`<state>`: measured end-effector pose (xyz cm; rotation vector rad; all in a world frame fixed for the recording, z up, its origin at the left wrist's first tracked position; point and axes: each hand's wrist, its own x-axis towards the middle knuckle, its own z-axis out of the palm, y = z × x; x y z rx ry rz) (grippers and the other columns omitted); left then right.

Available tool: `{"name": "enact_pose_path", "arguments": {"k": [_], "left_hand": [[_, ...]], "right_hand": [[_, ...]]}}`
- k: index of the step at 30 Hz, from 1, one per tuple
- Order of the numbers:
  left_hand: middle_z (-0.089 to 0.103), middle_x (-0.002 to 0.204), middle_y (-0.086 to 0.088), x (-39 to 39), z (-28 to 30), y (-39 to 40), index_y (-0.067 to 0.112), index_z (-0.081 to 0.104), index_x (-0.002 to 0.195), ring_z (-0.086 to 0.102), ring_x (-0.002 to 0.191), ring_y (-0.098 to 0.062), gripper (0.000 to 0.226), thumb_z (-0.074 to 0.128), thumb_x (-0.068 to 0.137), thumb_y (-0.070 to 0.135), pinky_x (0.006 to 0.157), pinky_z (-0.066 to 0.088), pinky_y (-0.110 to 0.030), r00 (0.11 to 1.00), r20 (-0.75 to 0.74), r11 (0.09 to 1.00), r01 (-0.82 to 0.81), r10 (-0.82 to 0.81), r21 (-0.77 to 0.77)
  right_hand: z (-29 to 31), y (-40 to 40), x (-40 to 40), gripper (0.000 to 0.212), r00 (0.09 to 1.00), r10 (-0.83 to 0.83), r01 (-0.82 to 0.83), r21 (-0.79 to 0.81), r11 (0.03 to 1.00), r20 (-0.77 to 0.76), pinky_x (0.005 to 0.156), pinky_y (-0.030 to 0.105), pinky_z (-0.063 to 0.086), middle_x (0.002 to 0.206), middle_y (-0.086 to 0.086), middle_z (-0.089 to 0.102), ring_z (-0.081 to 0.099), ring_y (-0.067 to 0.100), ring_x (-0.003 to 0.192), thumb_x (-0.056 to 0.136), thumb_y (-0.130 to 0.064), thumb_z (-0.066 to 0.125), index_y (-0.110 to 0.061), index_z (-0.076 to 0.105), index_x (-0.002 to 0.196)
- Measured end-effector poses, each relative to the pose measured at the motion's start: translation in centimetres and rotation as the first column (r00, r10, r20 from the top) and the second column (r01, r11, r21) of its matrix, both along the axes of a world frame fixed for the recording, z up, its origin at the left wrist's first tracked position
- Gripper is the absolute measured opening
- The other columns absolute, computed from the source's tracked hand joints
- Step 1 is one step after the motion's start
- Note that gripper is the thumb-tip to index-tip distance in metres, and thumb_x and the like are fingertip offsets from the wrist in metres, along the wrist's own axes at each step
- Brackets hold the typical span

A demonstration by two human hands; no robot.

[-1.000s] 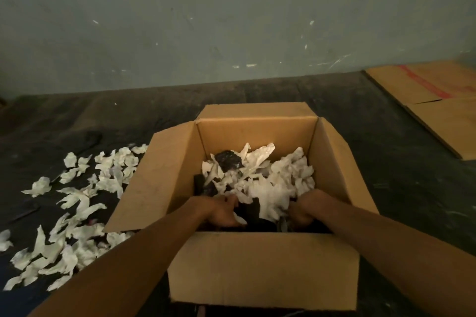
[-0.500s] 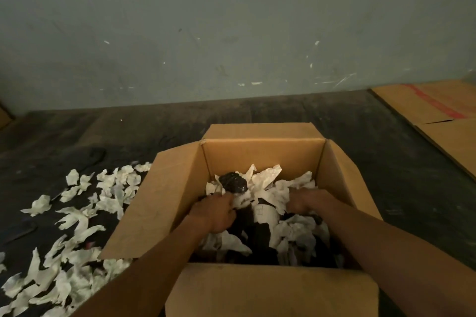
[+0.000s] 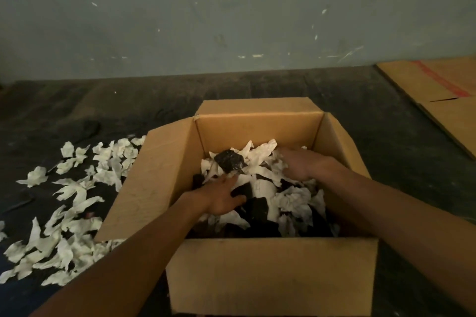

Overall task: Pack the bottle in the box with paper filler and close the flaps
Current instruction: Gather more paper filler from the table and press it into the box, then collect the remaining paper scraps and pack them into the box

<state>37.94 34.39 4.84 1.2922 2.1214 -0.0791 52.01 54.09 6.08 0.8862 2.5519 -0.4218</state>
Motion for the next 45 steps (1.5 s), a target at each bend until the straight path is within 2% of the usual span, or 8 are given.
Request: {"name": "enact_pose_path", "arguments": {"k": [5,10,13,19,26,34,39,45], "left_hand": [[-0.025,0.162,0.001,1.2,-1.3,-0.6,0.031,-0.022,0.152,-0.004,0.152,-0.028,0.100,0.044,0.089,0.071,0.121,0.009,-0.047,0.994,0.107,0.984,0.030,-0.012,-0.176],[-0.016,0.164,-0.001,1.3,-0.2,-0.3,0.031,-0.012,0.155,-0.008,0.151,-0.036,0.091,0.042,0.091,0.068,0.122,0.006,-0.053,0.998,-0.015,0.987,0.056,-0.059,-0.153],[0.002,0.166,-0.007,1.5,2.7,-0.9,0.031,0.009,0.157,0.008,0.150,-0.037,0.072,0.040,0.097,0.058,0.121,0.015,-0.049,0.993,-0.067,0.996,0.093,-0.093,-0.004],[0.055,0.139,-0.005,1.3,7.8,-5.5,0.032,0.033,0.148,0.055,0.120,-0.027,0.050,0.044,0.100,0.039,0.097,0.049,-0.043,0.985,-0.166,0.864,0.046,0.044,0.502],[0.021,0.163,-0.005,-3.3,8.2,-19.3,0.024,0.017,0.155,0.023,0.148,-0.024,0.062,0.042,0.100,0.037,0.120,0.019,-0.043,0.965,-0.211,0.726,0.033,0.156,0.686],[-0.002,0.166,-0.001,-9.1,0.7,-40.2,0.036,-0.001,0.155,-0.002,0.152,-0.025,0.075,0.041,0.096,0.056,0.122,0.009,-0.050,0.930,-0.104,0.809,-0.246,0.351,0.535],[-0.011,0.165,-0.005,-10.6,-5.0,-50.0,0.038,-0.010,0.154,-0.008,0.150,-0.033,0.094,0.052,0.088,0.063,0.121,0.004,-0.056,0.888,0.015,0.835,-0.437,0.459,0.333],[-0.018,0.163,-0.014,-13.2,-10.1,-54.3,0.032,-0.024,0.152,-0.014,0.148,-0.041,0.123,0.056,0.072,0.081,0.120,-0.001,-0.059,0.842,0.008,0.835,-0.535,0.539,0.128]], "right_hand": [[-2.2,-4.8,3.1,0.089,0.966,0.036,-0.022,-0.055,0.998,0.256,0.119,0.050,0.022,0.164,0.017,-0.014,0.007,0.037,0.151,0.098,-0.052,0.044,-0.018,-0.016,0.156],[-0.7,-3.7,3.0,0.066,0.969,0.022,-0.008,-0.057,0.998,0.248,0.111,0.040,0.037,0.155,0.009,0.039,0.043,0.027,0.136,0.097,-0.052,0.048,-0.016,0.034,0.150],[1.7,-3.9,2.4,0.057,0.981,-0.012,0.016,-0.018,1.000,0.192,0.105,0.038,0.042,0.146,0.010,0.050,0.052,0.026,0.126,0.099,-0.048,0.044,-0.011,0.048,0.142],[5.6,-8.5,0.3,0.081,0.989,-0.095,0.107,0.101,0.989,-0.118,0.112,0.049,0.034,0.158,0.009,0.033,0.037,0.034,0.140,0.086,-0.074,0.032,-0.028,0.026,0.153],[6.2,-22.0,-4.5,0.066,0.944,-0.071,0.136,0.185,0.973,-0.321,0.116,0.055,0.023,0.163,0.013,0.013,0.011,0.038,0.149,0.099,-0.055,0.033,-0.023,0.019,0.155],[0.0,-43.1,-9.1,0.057,0.741,0.206,-0.073,0.229,0.971,-0.639,0.121,0.047,0.023,0.160,0.006,0.021,0.014,0.024,0.150,0.098,-0.038,0.049,-0.027,0.031,0.151],[-7.3,-50.1,-9.6,0.086,0.921,0.014,-0.002,0.031,1.000,-0.389,0.121,0.054,0.008,0.164,0.003,-0.019,-0.015,0.031,0.151,0.091,-0.063,0.048,-0.043,-0.005,0.154],[-12.3,-49.8,-9.6,0.104,0.945,-0.243,0.233,-0.075,0.970,-0.219,0.120,0.061,0.004,0.161,0.011,-0.028,-0.017,0.038,0.149,0.082,-0.077,0.046,-0.042,-0.023,0.150]]}}
